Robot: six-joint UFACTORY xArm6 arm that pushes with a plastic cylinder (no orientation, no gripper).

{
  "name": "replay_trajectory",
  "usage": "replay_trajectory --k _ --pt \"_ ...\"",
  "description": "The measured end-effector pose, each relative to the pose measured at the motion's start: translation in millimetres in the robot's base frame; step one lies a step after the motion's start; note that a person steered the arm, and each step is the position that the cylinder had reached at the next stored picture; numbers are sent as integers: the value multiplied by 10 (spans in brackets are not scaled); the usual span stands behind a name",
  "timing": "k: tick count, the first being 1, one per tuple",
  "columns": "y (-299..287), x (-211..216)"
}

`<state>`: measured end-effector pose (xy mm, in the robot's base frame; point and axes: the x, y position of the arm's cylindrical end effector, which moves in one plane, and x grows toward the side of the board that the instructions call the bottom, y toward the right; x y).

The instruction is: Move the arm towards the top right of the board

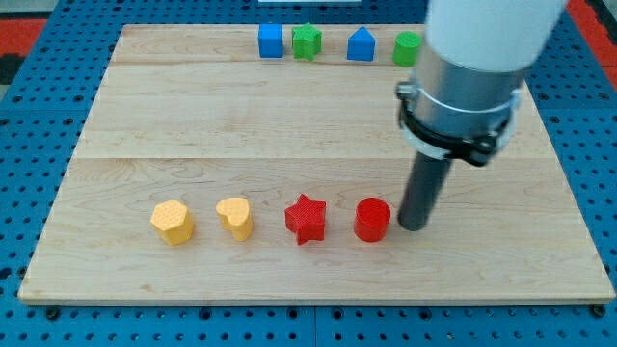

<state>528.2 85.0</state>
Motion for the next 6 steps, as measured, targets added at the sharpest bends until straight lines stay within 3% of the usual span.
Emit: replay_trajectory --k 2,3,4,6 --pt "-1077 -148" --pt "-684 -186" --pt "116 -436" --pt "859 -1236"
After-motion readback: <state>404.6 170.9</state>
